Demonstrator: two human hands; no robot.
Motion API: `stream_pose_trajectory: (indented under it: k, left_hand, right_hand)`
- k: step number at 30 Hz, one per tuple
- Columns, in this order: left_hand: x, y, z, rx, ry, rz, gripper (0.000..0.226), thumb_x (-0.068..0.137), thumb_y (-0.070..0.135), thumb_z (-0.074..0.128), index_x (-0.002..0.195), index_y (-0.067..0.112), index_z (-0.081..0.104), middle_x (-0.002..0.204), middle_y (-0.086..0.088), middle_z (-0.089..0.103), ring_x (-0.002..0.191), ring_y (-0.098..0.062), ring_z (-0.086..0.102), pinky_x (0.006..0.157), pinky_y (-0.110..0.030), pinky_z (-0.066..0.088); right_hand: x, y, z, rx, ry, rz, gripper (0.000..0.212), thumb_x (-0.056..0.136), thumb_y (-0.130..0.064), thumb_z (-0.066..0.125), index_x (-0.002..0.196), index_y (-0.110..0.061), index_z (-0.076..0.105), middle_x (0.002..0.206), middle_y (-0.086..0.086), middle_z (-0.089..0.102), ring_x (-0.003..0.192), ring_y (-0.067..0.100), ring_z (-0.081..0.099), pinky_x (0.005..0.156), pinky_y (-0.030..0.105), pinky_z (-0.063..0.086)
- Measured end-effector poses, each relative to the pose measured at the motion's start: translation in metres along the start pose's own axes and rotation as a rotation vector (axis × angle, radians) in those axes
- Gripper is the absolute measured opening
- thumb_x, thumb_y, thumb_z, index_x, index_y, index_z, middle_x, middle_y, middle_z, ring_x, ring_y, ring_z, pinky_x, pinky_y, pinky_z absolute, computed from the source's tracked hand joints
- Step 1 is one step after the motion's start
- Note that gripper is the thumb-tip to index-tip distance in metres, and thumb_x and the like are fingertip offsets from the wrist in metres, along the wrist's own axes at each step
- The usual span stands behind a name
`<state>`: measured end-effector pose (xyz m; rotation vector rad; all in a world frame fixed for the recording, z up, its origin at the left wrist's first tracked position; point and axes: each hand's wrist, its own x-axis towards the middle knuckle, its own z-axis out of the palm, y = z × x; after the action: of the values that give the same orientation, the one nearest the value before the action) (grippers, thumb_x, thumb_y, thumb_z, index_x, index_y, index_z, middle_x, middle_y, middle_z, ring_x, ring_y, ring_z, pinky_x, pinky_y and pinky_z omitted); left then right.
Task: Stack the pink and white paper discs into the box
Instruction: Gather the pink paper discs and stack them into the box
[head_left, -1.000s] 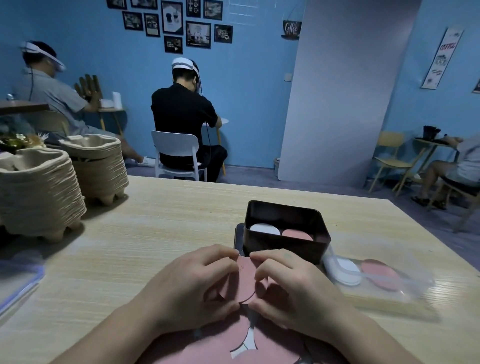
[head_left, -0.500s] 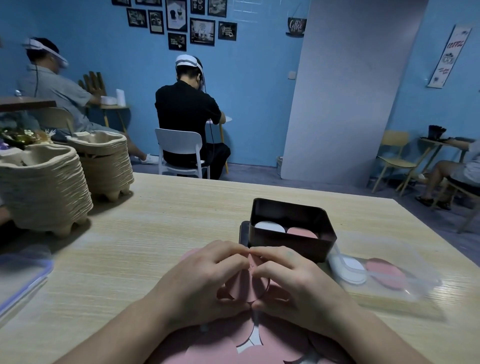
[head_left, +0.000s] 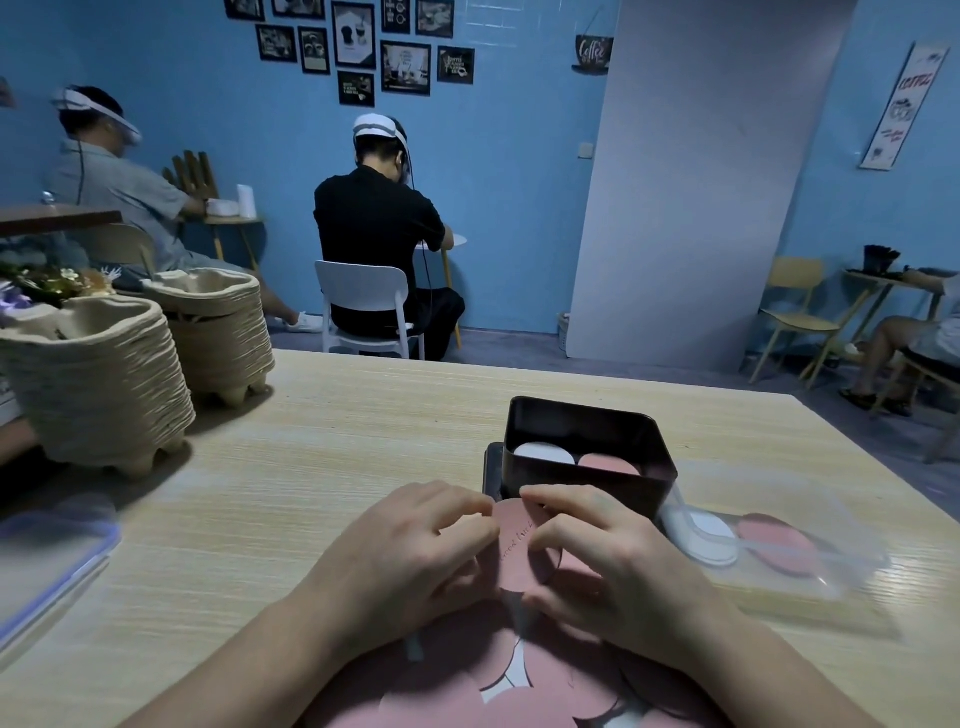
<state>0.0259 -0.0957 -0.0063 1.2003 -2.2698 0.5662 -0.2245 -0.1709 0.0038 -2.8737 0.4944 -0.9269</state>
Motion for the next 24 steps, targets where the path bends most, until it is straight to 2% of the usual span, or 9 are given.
stream_pose_trajectory:
  k: [4,14,17,20,24]
  left_hand:
    - [0.000,0.002,-0.001,0.014,-0.020,0.019,0.030,0.094,0.043,0.072,0.104,0.016,0.070,0.117,-0.003,0.068,0.091,-0.023,0.063,0.075,-0.033,0.052]
    - [0.001,0.003,-0.008,-0.025,-0.120,-0.013,0.035,0.097,0.050,0.062,0.114,0.019,0.067,0.123,0.003,0.066,0.095,-0.021,0.066,0.076,-0.035,0.054]
    - [0.000,0.000,-0.013,-0.011,-0.141,-0.039,0.032,0.098,0.046,0.061,0.116,0.020,0.066,0.114,0.004,0.069,0.094,-0.021,0.066,0.077,-0.035,0.054]
    - [-0.004,-0.010,-0.016,0.021,-0.185,-0.108,0.026,0.097,0.044,0.059,0.109,0.022,0.066,0.102,0.005,0.070,0.090,-0.022,0.066,0.075,-0.036,0.053]
    - [-0.010,-0.018,-0.024,0.007,-0.263,-0.201,0.022,0.094,0.046,0.058,0.102,0.028,0.066,0.098,0.013,0.069,0.089,-0.016,0.064,0.075,-0.031,0.051]
  right_hand:
    - [0.002,0.000,0.003,-0.037,-0.056,-0.014,0.035,0.090,-0.050,0.074,0.108,-0.021,0.065,0.145,0.002,0.057,0.122,0.019,0.059,0.097,0.027,0.050]
    - [0.003,-0.003,0.002,-0.110,-0.037,0.008,0.036,0.088,-0.055,0.071,0.101,-0.021,0.066,0.138,-0.001,0.061,0.114,0.020,0.062,0.083,0.035,0.058]
    - [0.003,-0.003,0.002,-0.120,-0.030,0.023,0.036,0.086,-0.055,0.071,0.100,-0.023,0.066,0.137,-0.002,0.062,0.115,0.019,0.062,0.082,0.035,0.058]
    - [0.001,-0.003,0.002,-0.116,-0.043,0.050,0.035,0.085,-0.056,0.072,0.099,-0.025,0.066,0.138,-0.006,0.061,0.120,0.015,0.059,0.085,0.035,0.058]
    - [-0.003,-0.002,-0.001,-0.113,-0.072,0.067,0.034,0.086,-0.058,0.071,0.099,-0.028,0.064,0.137,-0.010,0.059,0.119,0.012,0.057,0.085,0.033,0.057]
